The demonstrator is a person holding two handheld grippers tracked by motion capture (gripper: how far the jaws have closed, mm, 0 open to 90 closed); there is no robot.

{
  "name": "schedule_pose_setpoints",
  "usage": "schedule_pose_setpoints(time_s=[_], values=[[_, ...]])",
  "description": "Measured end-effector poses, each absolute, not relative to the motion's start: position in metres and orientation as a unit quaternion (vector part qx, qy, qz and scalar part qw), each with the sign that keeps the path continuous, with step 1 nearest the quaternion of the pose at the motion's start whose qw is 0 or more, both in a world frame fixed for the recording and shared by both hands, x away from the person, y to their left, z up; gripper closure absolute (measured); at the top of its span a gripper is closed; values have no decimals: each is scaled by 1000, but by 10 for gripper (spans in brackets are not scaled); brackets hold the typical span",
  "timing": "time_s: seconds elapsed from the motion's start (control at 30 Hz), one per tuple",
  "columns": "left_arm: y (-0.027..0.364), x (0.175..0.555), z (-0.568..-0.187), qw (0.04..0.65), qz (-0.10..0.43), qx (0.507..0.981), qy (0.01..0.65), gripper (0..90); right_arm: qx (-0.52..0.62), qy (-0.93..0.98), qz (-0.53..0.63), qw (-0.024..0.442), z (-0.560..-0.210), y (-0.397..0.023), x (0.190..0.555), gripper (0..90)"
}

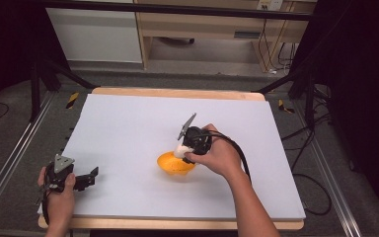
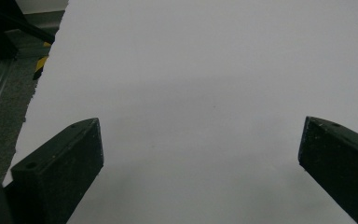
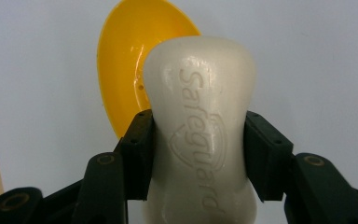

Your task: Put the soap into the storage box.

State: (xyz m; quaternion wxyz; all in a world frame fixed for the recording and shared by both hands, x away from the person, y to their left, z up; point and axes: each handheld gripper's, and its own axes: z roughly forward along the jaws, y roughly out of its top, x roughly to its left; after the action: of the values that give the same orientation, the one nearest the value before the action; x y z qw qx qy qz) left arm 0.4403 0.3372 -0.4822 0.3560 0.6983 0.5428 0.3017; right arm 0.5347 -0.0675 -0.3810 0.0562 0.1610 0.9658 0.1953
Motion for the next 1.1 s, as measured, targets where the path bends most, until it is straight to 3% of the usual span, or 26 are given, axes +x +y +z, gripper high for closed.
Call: schedule_pose_setpoints(time_s=[1.1], values=[[338,440,-482,358,300,698,543,0,47,984,167,42,-397,-30,536,493]])
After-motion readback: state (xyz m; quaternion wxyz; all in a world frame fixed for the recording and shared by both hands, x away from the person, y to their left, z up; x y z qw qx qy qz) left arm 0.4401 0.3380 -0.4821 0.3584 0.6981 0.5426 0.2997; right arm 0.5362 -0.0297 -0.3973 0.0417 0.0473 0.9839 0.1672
